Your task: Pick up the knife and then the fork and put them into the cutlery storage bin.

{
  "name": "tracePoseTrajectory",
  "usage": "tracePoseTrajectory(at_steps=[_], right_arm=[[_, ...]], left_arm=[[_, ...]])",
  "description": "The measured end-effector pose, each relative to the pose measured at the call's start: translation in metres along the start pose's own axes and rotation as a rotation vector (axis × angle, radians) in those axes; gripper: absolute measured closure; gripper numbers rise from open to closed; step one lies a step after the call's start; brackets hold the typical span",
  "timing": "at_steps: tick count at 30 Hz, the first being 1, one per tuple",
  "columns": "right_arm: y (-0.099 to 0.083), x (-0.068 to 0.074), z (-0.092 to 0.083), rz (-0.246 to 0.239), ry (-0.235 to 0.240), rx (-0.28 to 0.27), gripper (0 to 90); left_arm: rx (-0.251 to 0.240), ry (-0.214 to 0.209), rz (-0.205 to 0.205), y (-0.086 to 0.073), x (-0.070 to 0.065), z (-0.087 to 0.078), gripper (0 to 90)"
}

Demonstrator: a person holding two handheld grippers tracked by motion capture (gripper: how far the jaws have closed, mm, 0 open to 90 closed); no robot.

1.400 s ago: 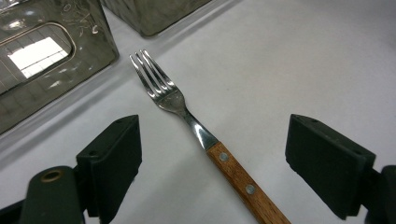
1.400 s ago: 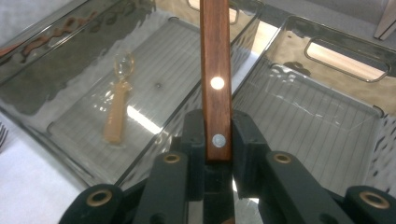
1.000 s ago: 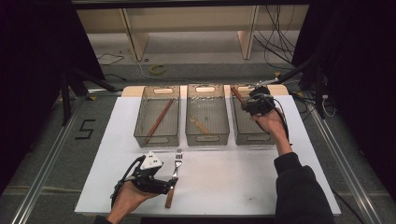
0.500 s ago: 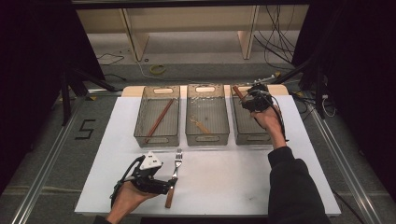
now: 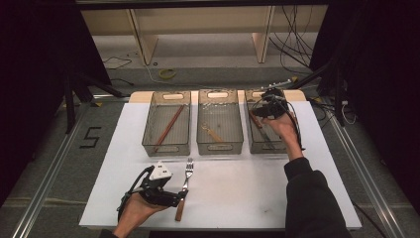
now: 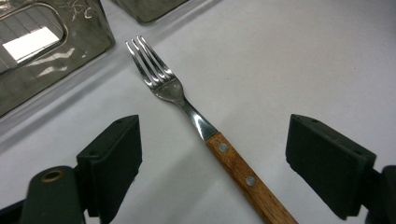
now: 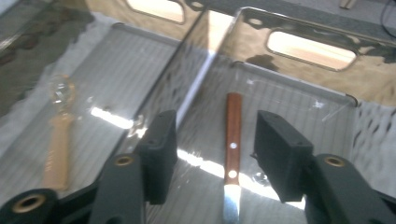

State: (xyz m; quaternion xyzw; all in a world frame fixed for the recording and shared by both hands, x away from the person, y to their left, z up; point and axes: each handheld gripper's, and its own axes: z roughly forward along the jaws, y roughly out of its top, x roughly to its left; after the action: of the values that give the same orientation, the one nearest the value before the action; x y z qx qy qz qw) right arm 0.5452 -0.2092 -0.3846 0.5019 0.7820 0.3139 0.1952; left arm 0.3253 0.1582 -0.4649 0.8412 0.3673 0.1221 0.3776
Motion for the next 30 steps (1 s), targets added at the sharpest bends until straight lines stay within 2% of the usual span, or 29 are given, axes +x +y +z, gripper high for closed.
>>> tracePoseTrajectory(at_steps=[4,9,13,17,19,26,30], right_arm=[[-0.005,0.007,-0.011,-0.038,0.047,-0.020,43.9],[-0.018,0.020,-0.032,-0.091,0.098,-0.049,40.7],[-0.034,0.031,-0.053,-0.131,0.136,-0.083,39.4],[-0.051,0.039,-0.068,-0.171,0.185,-0.100,38.8],[-0.061,0.043,-0.074,-0.188,0.193,-0.100,38.5],[-0.092,0.054,-0.089,-0.218,0.235,-0.117,37.9],[-0.107,0.058,-0.089,-0.236,0.241,-0.092,37.3]], left_arm=[[0.024,0.002,-0.013,-0.001,0.002,0.001,17.9],[0.060,-0.002,-0.026,-0.001,0.002,0.002,18.8],[0.089,-0.010,-0.037,-0.001,0.001,0.003,20.6],[0.126,-0.016,-0.041,-0.003,-0.002,0.006,22.5],[0.143,-0.022,-0.041,-0.003,-0.003,0.006,23.5],[0.200,-0.031,-0.029,-0.004,-0.011,0.009,27.5],[0.233,-0.028,-0.013,-0.005,-0.016,0.010,30.2]])
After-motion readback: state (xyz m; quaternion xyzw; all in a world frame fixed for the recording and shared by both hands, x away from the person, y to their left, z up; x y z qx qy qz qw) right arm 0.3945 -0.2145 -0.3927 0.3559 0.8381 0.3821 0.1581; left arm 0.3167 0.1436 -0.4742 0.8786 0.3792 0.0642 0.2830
